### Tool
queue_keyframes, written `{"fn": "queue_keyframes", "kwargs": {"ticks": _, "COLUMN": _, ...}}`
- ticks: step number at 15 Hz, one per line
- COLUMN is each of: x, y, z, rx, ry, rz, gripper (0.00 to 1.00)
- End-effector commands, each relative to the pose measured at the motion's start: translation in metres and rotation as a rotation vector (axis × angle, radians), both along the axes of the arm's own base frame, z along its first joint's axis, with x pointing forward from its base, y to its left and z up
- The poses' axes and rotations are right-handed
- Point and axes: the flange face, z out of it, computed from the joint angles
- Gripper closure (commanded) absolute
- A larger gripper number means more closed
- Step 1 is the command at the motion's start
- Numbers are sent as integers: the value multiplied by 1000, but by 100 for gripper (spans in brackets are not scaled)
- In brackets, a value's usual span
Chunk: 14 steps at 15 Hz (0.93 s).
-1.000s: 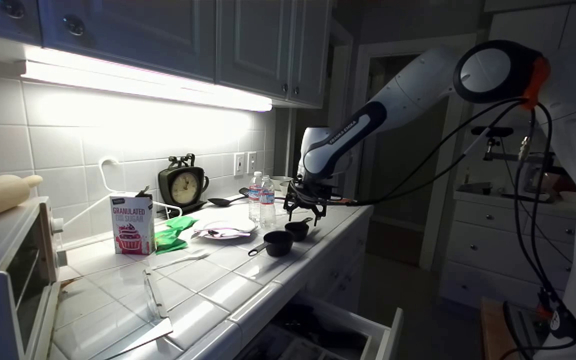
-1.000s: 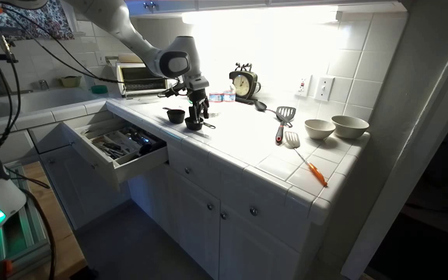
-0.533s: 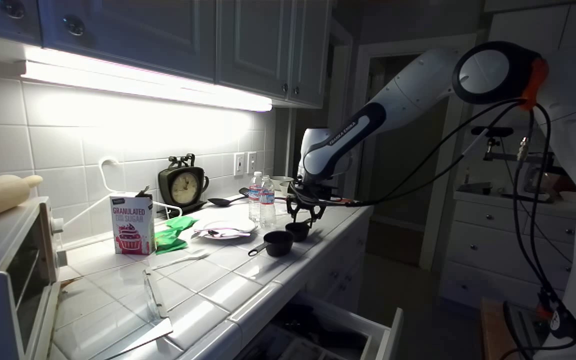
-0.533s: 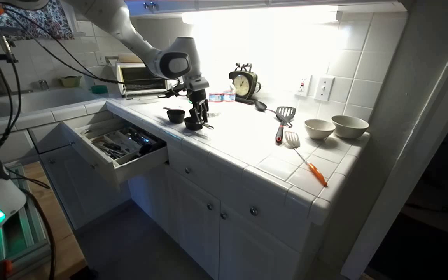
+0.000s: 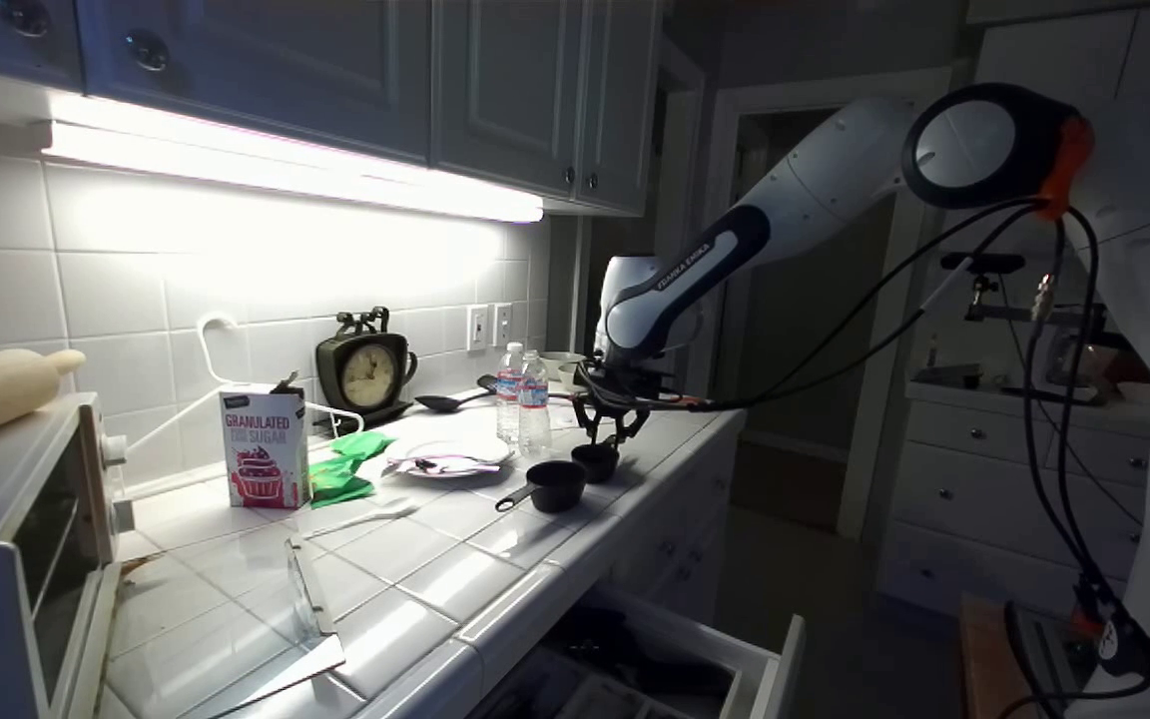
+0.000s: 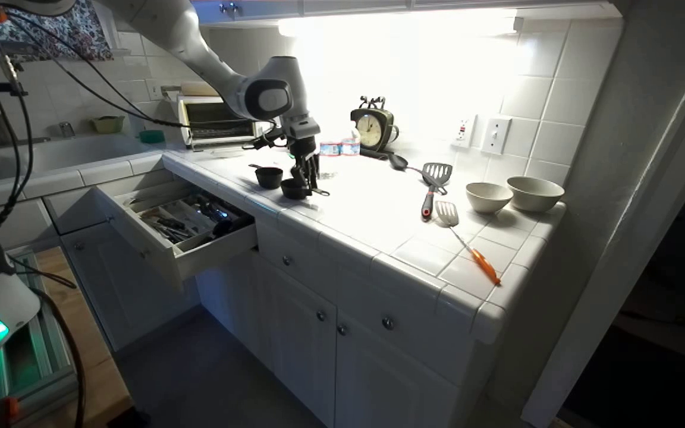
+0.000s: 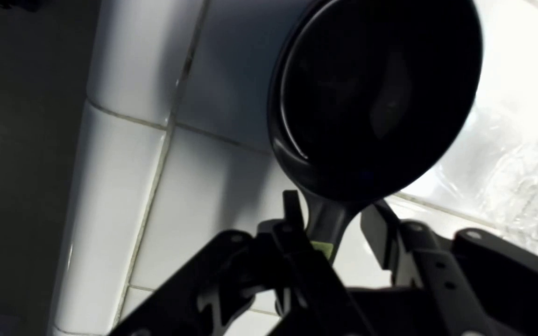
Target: Move the objects from the black scop on the right into the scoop on the left
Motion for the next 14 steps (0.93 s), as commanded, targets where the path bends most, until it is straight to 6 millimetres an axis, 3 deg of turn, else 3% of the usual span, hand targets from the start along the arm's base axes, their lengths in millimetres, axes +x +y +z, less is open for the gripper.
{"fn": "queue_keyframes", "kwargs": {"ticks": 1, "x": 9, "y": 0, "z": -1, "rx": 5, "ry": 8, "rz": -30, "gripper": 75}}
{"fn": "queue_keyframes", "kwargs": {"ticks": 5, "x": 9, "y": -1, "z": -1, "rx": 5, "ry": 10, "rz": -34, "gripper": 82}}
{"fn": "queue_keyframes", "kwargs": {"ticks": 7, "x": 9, "y": -2, "z": -2, "rx": 5, "ry": 12, "rz": -37, "gripper": 93}}
{"fn": "queue_keyframes", "kwargs": {"ticks": 14, "x": 10, "y": -2, "z": 7, "rx": 5, "ry": -7, "rz": -38, "gripper": 94}}
